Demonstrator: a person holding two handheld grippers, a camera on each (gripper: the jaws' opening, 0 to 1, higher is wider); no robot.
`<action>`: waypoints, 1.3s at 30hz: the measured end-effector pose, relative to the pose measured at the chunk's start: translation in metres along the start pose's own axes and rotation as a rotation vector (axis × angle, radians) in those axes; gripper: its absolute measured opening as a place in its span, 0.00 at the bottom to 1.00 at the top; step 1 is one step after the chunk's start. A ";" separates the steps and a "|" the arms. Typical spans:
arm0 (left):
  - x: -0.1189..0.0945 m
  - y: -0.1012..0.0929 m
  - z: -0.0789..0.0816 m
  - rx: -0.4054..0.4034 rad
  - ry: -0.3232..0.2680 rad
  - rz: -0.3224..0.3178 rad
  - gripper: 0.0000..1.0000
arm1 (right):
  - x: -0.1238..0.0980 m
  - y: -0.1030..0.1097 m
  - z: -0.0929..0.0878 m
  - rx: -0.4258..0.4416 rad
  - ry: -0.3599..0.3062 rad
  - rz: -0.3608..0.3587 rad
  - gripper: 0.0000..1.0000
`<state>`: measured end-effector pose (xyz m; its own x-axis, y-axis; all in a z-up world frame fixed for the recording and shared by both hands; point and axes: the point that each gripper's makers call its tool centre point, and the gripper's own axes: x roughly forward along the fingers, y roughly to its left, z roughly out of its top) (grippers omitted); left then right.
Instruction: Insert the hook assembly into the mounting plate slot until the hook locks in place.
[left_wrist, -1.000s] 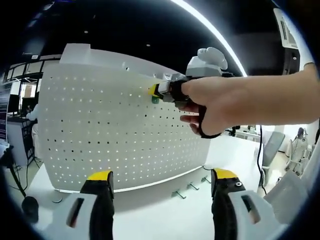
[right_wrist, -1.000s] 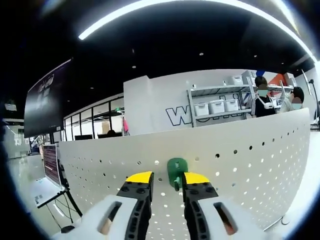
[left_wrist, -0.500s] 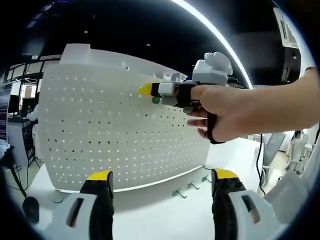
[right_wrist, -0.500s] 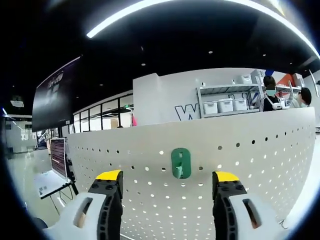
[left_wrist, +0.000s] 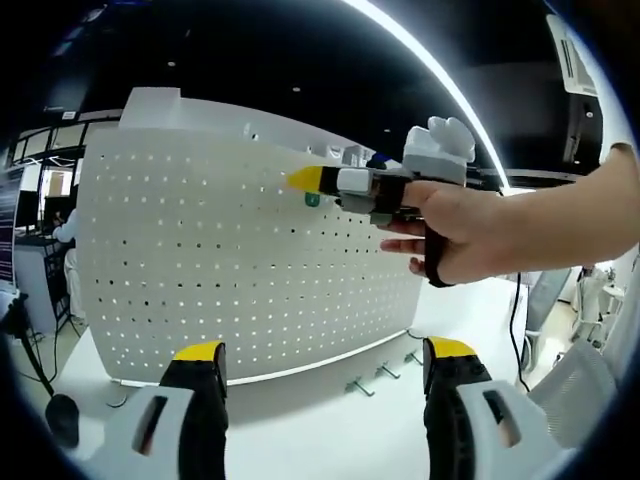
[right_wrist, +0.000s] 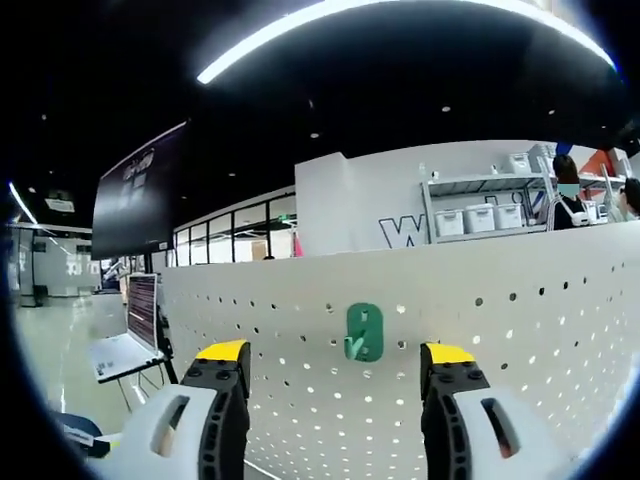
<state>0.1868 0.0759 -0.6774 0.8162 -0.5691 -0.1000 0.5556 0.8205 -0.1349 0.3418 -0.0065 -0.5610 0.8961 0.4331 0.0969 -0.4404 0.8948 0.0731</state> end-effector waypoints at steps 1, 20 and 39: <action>0.000 0.000 0.000 -0.001 0.000 0.000 0.83 | -0.002 -0.001 -0.003 0.001 0.016 0.011 0.65; 0.001 -0.001 0.001 0.016 0.003 -0.010 0.83 | -0.029 -0.002 -0.021 -0.077 0.067 0.159 0.66; 0.003 -0.007 0.004 0.025 -0.001 -0.021 0.83 | -0.089 -0.004 -0.051 -0.041 0.114 0.209 0.70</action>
<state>0.1860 0.0683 -0.6727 0.8046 -0.5858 -0.0969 0.5760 0.8097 -0.1124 0.2663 -0.0433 -0.6202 0.7871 0.6167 -0.0071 -0.6165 0.7871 0.0224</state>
